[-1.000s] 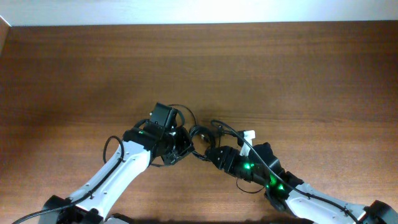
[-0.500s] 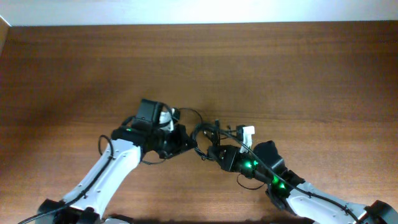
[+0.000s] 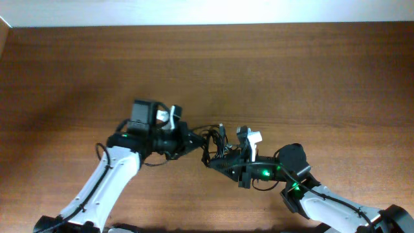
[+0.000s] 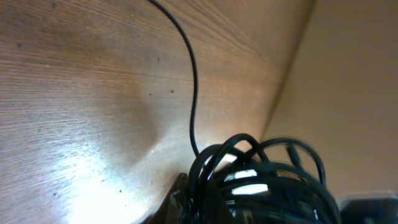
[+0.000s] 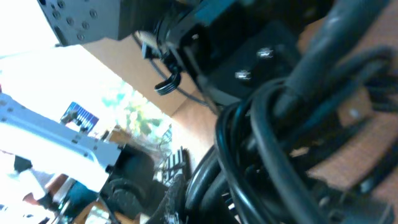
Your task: Untangle cables
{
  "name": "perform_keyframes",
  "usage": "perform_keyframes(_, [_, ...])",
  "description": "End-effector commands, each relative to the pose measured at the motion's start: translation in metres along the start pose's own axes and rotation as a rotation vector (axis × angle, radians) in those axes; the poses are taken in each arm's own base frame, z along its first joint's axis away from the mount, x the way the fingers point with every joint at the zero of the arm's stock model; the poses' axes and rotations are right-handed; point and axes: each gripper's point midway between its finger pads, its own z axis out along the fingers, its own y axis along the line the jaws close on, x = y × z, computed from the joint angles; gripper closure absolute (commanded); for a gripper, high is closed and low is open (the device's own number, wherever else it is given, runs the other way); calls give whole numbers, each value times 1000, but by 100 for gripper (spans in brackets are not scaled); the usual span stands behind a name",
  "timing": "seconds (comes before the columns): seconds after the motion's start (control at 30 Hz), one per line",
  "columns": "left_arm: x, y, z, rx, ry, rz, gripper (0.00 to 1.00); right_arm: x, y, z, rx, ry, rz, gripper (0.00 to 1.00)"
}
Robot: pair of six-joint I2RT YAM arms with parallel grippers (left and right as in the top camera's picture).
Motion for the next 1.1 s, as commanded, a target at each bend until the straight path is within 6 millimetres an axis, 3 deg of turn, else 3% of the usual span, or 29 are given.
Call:
perform_keyframes(0.0, [-38, 8, 5, -151, -239, 9, 100, 37, 43, 1, -205, 181, -19, 72])
perform_keyframes(0.1, [-48, 20, 1, -229, -313, 8, 100, 44, -3, 4, 22, 154, 146, 45])
perform_keyframes(0.17, [-57, 42, -11, -327, -383, -44, 100, 58, -45, -3, 244, 138, 303, 34])
perform_keyframes(0.2, [-57, 57, -18, -382, -412, -124, 100, 67, -66, -11, 371, 118, 412, 31])
perform_keyframes(0.23, [-49, 82, -28, -472, -445, -286, 100, 70, -84, -19, 486, 66, 535, 21])
perform_keyframes(0.3, [-34, 97, -32, -522, -435, -431, 99, 67, -93, -23, 533, 25, 559, 8])
perform_keyframes(0.33, [-24, 99, -30, -526, -405, -495, 88, 66, -95, -24, 547, 14, 555, 2])
perform_keyframes(0.4, [-5, 90, -18, -483, -302, -543, 34, 65, -97, -25, 558, 5, 553, 1])
perform_keyframes(0.43, [1, 85, -13, -462, -263, -541, 18, 64, -97, -25, 558, 5, 552, 1])
perform_keyframes(0.5, [1, 85, -14, -480, -249, -448, 0, 65, -97, -25, 559, 5, 552, 1])
perform_keyframes(0.6, [-8, 84, -14, -494, -241, -253, 1, 65, -97, -25, 559, 5, 552, 1])
perform_keyframes(0.73, [-66, 85, -38, -697, -375, 386, 1, 64, -97, -25, 558, 5, 552, 1])
perform_keyframes(0.8, [-87, 85, -55, -821, -438, 551, 1, 64, -97, -25, 558, 5, 552, 2])
perform_keyframes(0.83, [-91, 78, -51, -793, -445, 581, 2, 64, -97, -25, 558, 5, 552, 2])
perform_keyframes(0.93, [-52, 44, -7, -436, -259, 517, 55, 65, -97, -25, 558, 5, 552, 1])
perform_keyframes(0.97, [-39, 34, 0, -339, -214, 432, 56, 65, -97, -25, 558, 5, 552, 1])
perform_keyframes(1.0, [-35, 29, 3, -294, -202, 356, 39, 64, -97, -25, 558, 5, 552, 1])
perform_keyframes(1.03, [-35, 31, 2, -289, -226, 217, 33, 64, -97, -25, 558, 5, 552, 1])
perform_keyframes(1.07, [-38, 33, 1, -293, -250, 138, 9, 65, -97, -25, 558, 5, 552, 1])
